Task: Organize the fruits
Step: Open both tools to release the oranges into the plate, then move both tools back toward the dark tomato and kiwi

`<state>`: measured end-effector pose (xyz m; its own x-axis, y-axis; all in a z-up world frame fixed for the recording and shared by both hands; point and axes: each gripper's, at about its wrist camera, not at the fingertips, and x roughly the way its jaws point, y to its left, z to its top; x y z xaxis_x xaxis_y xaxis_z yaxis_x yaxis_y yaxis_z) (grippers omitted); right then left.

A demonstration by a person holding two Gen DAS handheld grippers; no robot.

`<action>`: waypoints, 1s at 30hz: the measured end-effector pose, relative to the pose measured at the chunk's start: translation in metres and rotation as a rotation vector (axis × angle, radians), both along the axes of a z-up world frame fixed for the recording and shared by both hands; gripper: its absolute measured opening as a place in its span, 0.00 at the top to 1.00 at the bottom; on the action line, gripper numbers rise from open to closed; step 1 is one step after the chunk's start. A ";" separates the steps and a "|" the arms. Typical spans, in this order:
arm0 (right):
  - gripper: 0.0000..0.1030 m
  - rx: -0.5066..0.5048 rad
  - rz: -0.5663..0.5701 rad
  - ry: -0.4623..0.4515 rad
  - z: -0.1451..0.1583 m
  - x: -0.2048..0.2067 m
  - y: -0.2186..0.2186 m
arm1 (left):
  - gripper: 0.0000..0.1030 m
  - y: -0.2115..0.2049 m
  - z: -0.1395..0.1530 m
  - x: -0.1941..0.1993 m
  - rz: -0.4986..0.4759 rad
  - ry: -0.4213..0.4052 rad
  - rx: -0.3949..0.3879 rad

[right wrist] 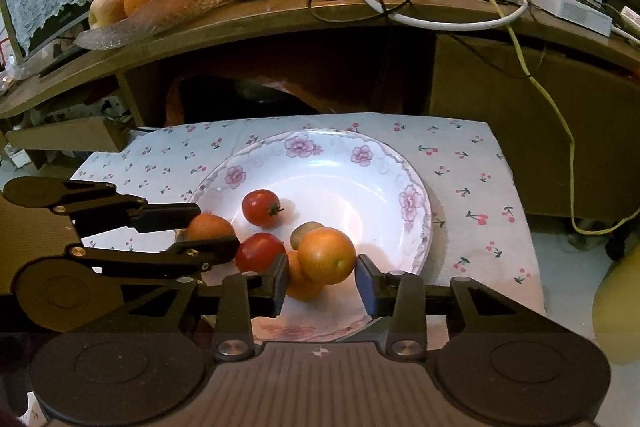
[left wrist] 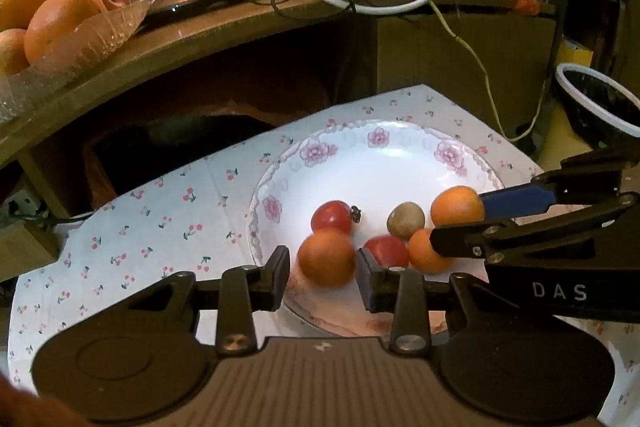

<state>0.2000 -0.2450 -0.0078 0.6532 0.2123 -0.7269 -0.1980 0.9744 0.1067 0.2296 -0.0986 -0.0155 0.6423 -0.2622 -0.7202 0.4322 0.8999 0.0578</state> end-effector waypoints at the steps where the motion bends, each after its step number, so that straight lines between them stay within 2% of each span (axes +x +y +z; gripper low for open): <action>1: 0.60 0.000 -0.002 -0.001 0.000 0.000 -0.001 | 0.59 0.000 0.001 0.000 0.001 -0.002 -0.002; 6: 0.56 0.004 -0.004 -0.010 0.002 -0.002 -0.002 | 0.59 0.003 0.003 0.000 0.011 -0.007 -0.004; 18: 0.56 0.029 -0.050 -0.042 0.014 -0.008 -0.015 | 0.59 0.018 0.020 -0.016 0.047 -0.026 -0.020; 30: 0.56 0.027 0.025 -0.030 0.023 -0.031 -0.001 | 0.58 0.024 0.028 -0.050 0.038 -0.009 -0.017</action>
<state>0.1694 -0.2459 0.0149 0.6688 0.2477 -0.7010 -0.2256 0.9660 0.1261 0.1799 -0.0749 0.0121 0.6587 -0.2501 -0.7096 0.3974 0.9165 0.0459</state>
